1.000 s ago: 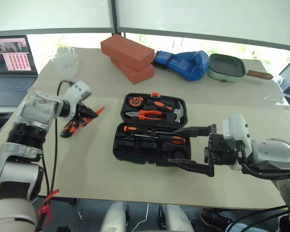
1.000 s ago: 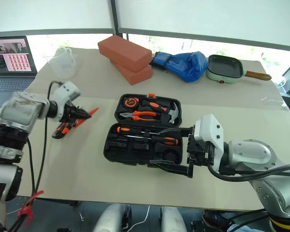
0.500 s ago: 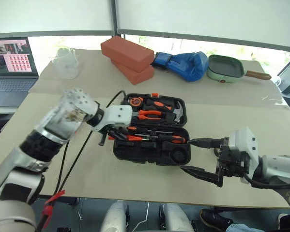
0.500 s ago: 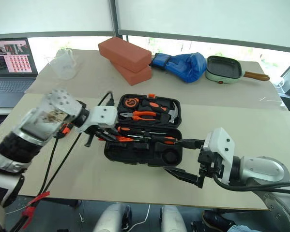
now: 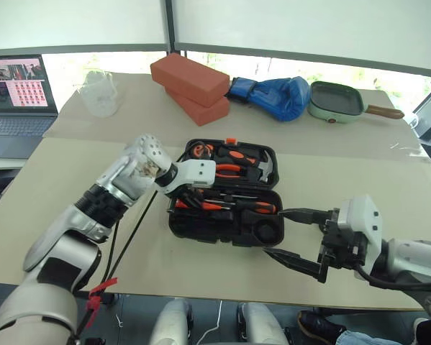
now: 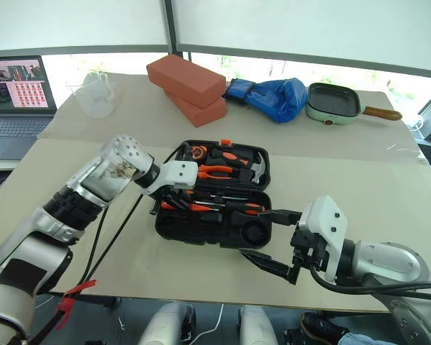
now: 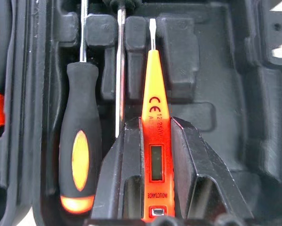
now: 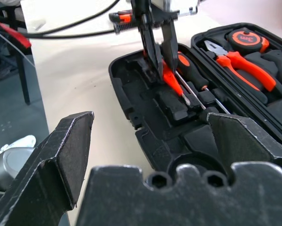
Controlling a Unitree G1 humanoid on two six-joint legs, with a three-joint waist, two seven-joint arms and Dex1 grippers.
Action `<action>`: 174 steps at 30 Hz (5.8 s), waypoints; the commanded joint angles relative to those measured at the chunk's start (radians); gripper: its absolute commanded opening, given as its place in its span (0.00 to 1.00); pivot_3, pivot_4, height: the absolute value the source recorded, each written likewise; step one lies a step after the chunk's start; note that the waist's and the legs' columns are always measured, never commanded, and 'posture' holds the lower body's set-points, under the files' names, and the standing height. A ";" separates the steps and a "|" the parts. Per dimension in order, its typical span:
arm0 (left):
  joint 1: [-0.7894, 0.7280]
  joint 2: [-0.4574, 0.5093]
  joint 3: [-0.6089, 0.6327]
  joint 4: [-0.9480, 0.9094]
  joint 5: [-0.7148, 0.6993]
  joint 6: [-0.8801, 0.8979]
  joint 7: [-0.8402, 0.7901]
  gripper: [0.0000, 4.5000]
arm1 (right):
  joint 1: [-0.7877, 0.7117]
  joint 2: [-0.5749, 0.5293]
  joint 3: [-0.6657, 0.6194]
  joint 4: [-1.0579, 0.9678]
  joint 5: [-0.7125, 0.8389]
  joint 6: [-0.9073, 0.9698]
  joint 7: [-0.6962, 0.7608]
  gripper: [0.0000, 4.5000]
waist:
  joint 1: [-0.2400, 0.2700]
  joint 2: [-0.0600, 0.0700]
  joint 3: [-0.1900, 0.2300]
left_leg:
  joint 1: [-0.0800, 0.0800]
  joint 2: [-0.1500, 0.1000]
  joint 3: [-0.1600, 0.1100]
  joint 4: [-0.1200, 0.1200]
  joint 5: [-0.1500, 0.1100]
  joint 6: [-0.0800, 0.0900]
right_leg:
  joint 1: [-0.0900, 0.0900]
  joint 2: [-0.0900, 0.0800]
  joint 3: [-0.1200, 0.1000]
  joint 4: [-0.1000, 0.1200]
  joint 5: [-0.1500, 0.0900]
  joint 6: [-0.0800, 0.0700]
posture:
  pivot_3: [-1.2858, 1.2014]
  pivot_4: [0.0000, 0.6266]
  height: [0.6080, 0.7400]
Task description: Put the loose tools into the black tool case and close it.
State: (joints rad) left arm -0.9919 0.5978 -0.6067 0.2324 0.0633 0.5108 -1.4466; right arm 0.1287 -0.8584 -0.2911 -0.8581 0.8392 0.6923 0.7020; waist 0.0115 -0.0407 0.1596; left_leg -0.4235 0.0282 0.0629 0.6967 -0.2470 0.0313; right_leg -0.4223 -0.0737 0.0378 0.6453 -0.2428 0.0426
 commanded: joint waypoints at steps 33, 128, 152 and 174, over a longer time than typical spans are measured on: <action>0.025 0.045 0.326 -0.049 -0.222 0.075 -0.051 0.75 | -0.011 -0.016 -0.015 0.006 0.032 -0.008 -0.022 1.00 | -0.002 0.001 0.000 | 0.000 0.002 -0.001 0.001 0.000 0.000 | 0.000 0.000 0.000 0.000 0.000 0.000 | 0.52 0.24 0.99; 0.058 0.247 0.502 0.424 -0.175 0.192 0.396 0.40 | -0.348 0.035 0.224 0.157 -0.093 -0.022 0.126 1.00 | 0.008 -0.001 -0.006 | 0.000 0.002 0.000 0.000 0.001 -0.001 | -0.001 -0.002 -0.004 0.001 0.001 -0.001 | 0.52 0.24 0.99; 0.206 0.215 0.078 -0.356 -0.119 0.000 0.015 0.40 | -0.112 -0.007 0.085 0.043 -0.069 -0.003 0.058 1.00 | -0.001 -0.003 -0.005 | 0.000 0.002 0.001 0.000 0.000 0.000 | 0.000 0.002 0.001 0.000 0.002 -0.001 | 0.52 0.24 0.99; 0.141 0.186 0.183 -0.335 -0.236 0.150 -0.079 0.99 | -0.145 0.007 0.120 0.052 -0.061 -0.004 0.005 1.00 | -0.003 -0.002 -0.005 | 0.001 0.002 0.001 0.000 0.000 0.000 | 0.000 0.002 0.001 0.000 0.002 -0.001 | 0.52 0.24 0.99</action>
State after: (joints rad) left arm -0.8174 0.7732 -0.4732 -0.0689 -0.1397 0.6425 -1.5141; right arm -0.0026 -0.8550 -0.1663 -0.7929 0.7701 0.6939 0.7139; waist 0.0084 -0.0430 0.1545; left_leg -0.4228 0.0307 0.0638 0.6972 -0.2469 0.0314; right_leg -0.4226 -0.0714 0.0386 0.6453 -0.2413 0.0417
